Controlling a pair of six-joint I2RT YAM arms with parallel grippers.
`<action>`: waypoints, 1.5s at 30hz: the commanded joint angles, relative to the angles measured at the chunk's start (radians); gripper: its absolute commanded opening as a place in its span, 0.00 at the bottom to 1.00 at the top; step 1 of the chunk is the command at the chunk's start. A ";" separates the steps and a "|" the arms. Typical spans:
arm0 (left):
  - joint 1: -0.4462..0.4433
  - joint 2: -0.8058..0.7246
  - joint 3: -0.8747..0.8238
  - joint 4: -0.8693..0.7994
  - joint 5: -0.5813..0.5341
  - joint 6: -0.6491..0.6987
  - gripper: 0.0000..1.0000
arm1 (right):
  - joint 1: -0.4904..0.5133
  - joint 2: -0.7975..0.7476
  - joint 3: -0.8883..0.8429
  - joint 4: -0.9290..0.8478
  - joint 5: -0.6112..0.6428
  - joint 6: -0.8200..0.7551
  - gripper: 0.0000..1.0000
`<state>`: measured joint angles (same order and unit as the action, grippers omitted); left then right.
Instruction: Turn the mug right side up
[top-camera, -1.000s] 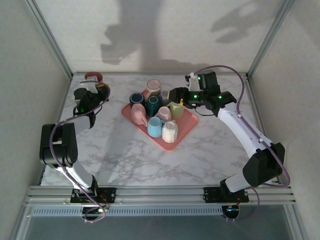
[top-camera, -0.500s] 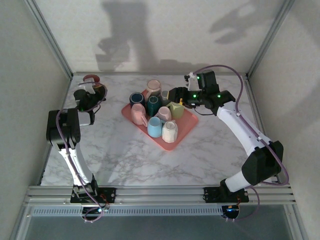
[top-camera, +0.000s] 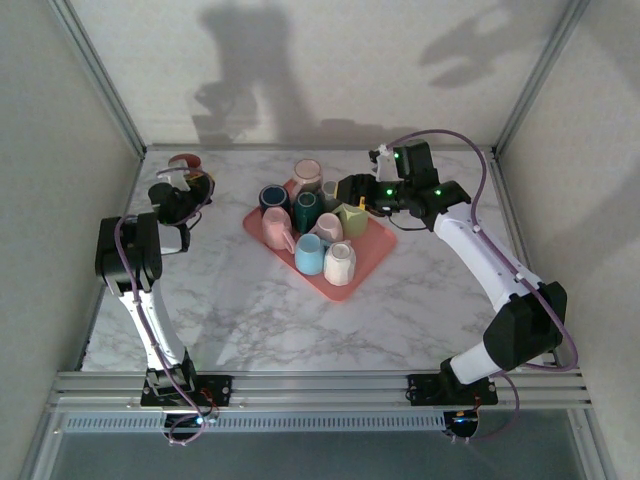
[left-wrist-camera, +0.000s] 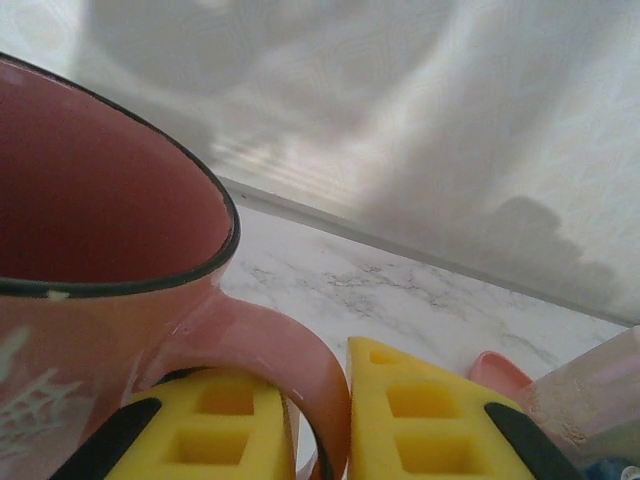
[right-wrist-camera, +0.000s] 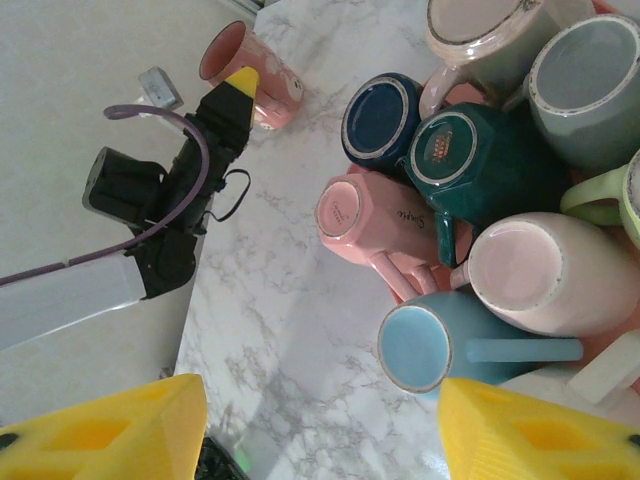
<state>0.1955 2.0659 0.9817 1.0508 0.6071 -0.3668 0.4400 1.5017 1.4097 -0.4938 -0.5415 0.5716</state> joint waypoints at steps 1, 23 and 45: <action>0.002 -0.010 0.027 0.141 0.024 0.048 0.20 | -0.005 -0.025 0.011 0.006 0.024 -0.009 0.64; 0.013 -0.056 -0.038 0.002 0.026 0.122 0.34 | -0.007 -0.051 -0.015 0.025 0.039 0.005 0.67; 0.008 -0.331 -0.216 -0.235 -0.001 0.215 0.40 | -0.007 -0.040 0.030 -0.165 0.253 -0.065 0.68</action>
<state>0.2066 1.8259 0.8093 0.8867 0.6174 -0.2039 0.4381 1.4773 1.4002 -0.5598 -0.3916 0.5522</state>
